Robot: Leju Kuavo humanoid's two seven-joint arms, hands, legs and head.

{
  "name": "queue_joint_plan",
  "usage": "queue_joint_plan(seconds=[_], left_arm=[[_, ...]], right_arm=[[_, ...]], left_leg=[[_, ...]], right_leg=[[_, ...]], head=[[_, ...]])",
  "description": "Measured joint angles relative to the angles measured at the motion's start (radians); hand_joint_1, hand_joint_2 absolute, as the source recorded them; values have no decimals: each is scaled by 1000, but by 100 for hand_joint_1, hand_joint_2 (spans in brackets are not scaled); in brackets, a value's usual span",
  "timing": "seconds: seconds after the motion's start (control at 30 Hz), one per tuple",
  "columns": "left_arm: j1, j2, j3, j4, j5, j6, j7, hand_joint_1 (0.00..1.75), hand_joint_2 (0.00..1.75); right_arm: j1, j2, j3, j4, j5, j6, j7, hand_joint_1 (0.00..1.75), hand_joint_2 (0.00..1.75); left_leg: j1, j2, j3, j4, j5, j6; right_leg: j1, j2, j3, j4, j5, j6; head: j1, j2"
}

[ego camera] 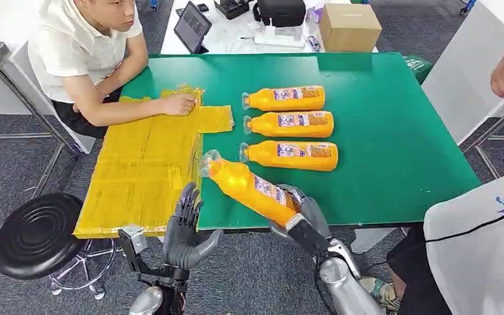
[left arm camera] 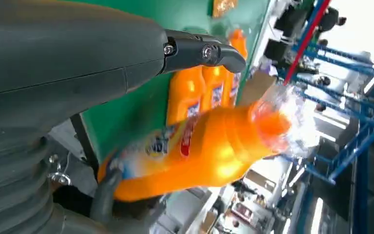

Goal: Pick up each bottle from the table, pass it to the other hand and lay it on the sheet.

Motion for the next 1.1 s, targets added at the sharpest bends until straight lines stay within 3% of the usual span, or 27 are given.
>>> queue_joint_plan(seconds=[0.03,0.07,0.17,0.23,0.3,0.5,0.67,0.7,0.73,0.77,0.8,0.83,0.87,0.9,1.07,1.1], left_arm=[[-7,-1,1,4,13,0,20,0,175],[-12,-1,2,8,32,0,37,0,175],[-26,-5,3,20,89,-8,58,0,175],[-40,-6,3,27,105,-15,59,0,175],[-55,-7,2,35,115,-17,58,0,175],[-85,-20,-6,58,183,-42,60,0,175],[-87,-23,-9,64,200,-53,60,0,175],[-87,-23,-10,64,202,-54,61,2,175],[-88,-23,-11,64,209,-54,61,136,175],[-89,-23,-13,64,215,-57,59,120,175],[-89,-23,-13,64,220,-57,58,0,175],[-89,-23,-14,63,220,-57,54,14,175],[-89,-23,-15,63,222,-60,52,49,175],[-89,-23,-15,63,223,-63,50,117,175],[-81,-23,-19,51,230,-100,44,117,175],[-79,-23,-20,50,228,-100,43,138,175]], right_arm=[[-1,10,15,-2,-4,2,-3,157,175],[-1,18,30,-8,-5,2,-7,175,175],[0,29,77,-26,-13,2,-27,175,175],[0,28,112,-31,-16,11,-46,171,175],[0,27,146,-31,-25,22,-69,154,175],[-10,8,230,-32,-105,4,-84,157,175],[-19,-2,259,-32,-113,1,-84,141,175],[-19,-2,262,-31,-115,3,-84,150,175],[-19,-2,264,-30,-119,8,-84,161,175],[-21,-2,265,-25,-123,17,-84,173,175],[-26,-2,265,-17,-123,23,-84,173,175],[-31,1,265,-5,-129,37,-84,175,175],[-35,2,264,4,-138,58,-85,175,175],[-37,4,263,13,-144,78,-84,175,175],[-39,15,261,34,-130,116,-56,175,175],[-39,18,261,37,-129,118,-51,175,175]], left_leg=[[0,0,0,0,0,0],[0,-1,0,0,0,0],[0,0,0,0,0,0],[0,0,-1,0,0,0],[0,-1,-1,0,0,0],[0,0,-1,0,0,0],[0,0,-1,0,0,0],[0,0,-1,0,0,0],[0,0,-1,0,0,0],[0,0,-1,0,0,0],[0,0,-1,0,0,0],[0,0,-1,0,0,0],[0,0,-1,0,0,0],[0,0,-1,0,0,0],[0,-1,-2,0,0,0],[0,0,-2,0,0,0]], right_leg=[[0,0,0,0,0,0],[0,0,0,0,0,0],[0,0,-1,0,0,0],[0,0,-1,0,0,0],[0,0,-1,0,0,0],[0,0,-1,0,0,0],[0,0,-1,0,0,0],[0,0,-2,0,0,0],[0,0,-2,0,0,0],[0,0,-2,0,0,0],[0,0,-2,0,0,0],[0,0,-2,0,0,0],[0,0,-2,0,0,0],[0,0,-2,0,0,0],[0,0,-2,0,0,0],[0,0,-2,0,0,0]], head=[[0,0],[0,0],[0,0],[0,0],[0,0],[0,0],[0,0],[0,0],[0,0],[0,0],[0,0],[0,0],[0,0],[0,0],[0,0],[0,0]])
